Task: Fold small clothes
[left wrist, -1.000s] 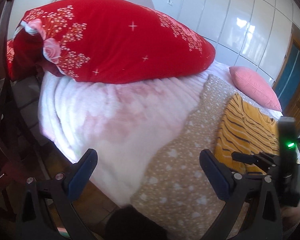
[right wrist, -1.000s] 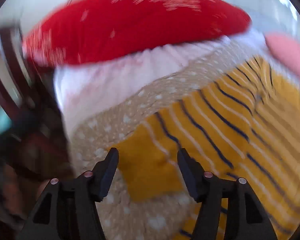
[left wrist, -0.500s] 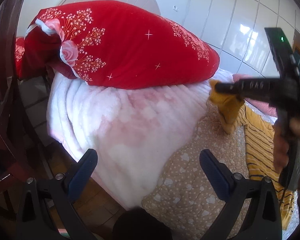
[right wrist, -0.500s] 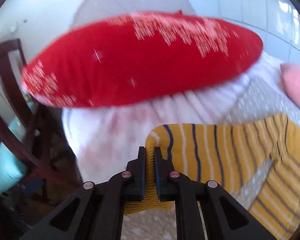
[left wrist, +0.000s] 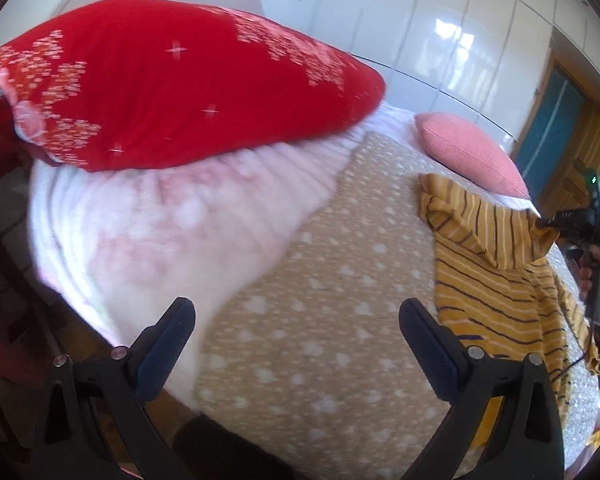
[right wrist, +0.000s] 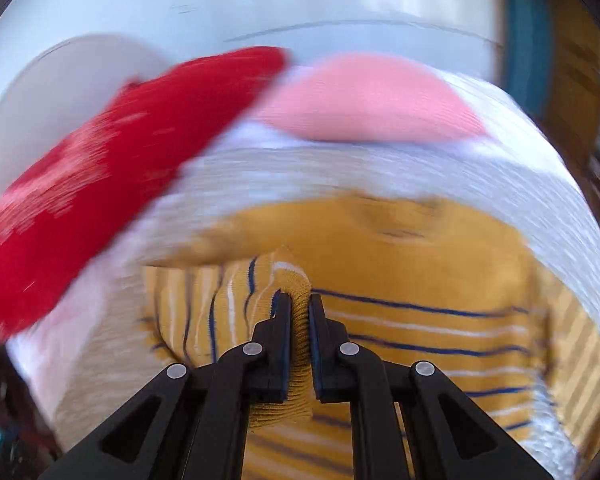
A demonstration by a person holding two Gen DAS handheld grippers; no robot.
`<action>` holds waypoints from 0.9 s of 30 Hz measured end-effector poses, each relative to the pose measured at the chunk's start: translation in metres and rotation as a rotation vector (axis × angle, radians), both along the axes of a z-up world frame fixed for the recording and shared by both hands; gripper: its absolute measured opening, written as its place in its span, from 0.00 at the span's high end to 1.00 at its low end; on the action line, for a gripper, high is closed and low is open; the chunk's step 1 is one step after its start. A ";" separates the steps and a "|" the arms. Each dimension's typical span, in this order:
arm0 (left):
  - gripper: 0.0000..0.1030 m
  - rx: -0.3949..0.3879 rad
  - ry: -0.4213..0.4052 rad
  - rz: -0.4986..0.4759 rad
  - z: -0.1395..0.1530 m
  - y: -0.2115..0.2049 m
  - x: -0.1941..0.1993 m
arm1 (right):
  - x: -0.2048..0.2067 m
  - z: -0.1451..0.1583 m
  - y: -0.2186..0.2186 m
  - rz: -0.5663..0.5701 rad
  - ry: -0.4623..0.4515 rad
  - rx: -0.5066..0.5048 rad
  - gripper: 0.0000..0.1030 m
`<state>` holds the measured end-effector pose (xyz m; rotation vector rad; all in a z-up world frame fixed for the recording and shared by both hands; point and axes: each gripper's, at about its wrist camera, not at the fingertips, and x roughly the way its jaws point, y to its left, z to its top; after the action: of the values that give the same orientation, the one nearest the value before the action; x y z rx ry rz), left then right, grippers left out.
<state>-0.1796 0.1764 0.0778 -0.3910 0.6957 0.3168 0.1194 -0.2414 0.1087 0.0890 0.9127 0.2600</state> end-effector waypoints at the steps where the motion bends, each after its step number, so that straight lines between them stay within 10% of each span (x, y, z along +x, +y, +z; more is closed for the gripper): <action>1: 0.01 -0.009 0.003 -0.018 -0.001 -0.005 0.005 | 0.009 -0.010 -0.023 -0.048 0.021 -0.004 0.92; 9: 0.01 -0.103 0.065 -0.183 -0.017 -0.051 0.055 | 0.011 -0.052 -0.101 -0.227 0.082 -0.064 0.83; 14: 0.01 -0.171 0.111 -0.305 -0.037 -0.075 0.079 | -0.074 -0.034 -0.137 -0.207 0.049 0.101 0.46; 25: 0.02 -0.349 0.118 -0.481 -0.060 -0.128 0.089 | -0.252 -0.090 -0.150 -0.211 0.073 0.231 0.42; 27: 0.23 -0.284 0.139 -0.470 -0.064 -0.144 0.086 | -0.263 -0.090 -0.136 -0.202 0.048 0.248 0.41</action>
<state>-0.0933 0.0321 0.0133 -0.4632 0.9481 -0.2052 -0.1439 -0.3778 0.0182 0.4156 0.9087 0.1824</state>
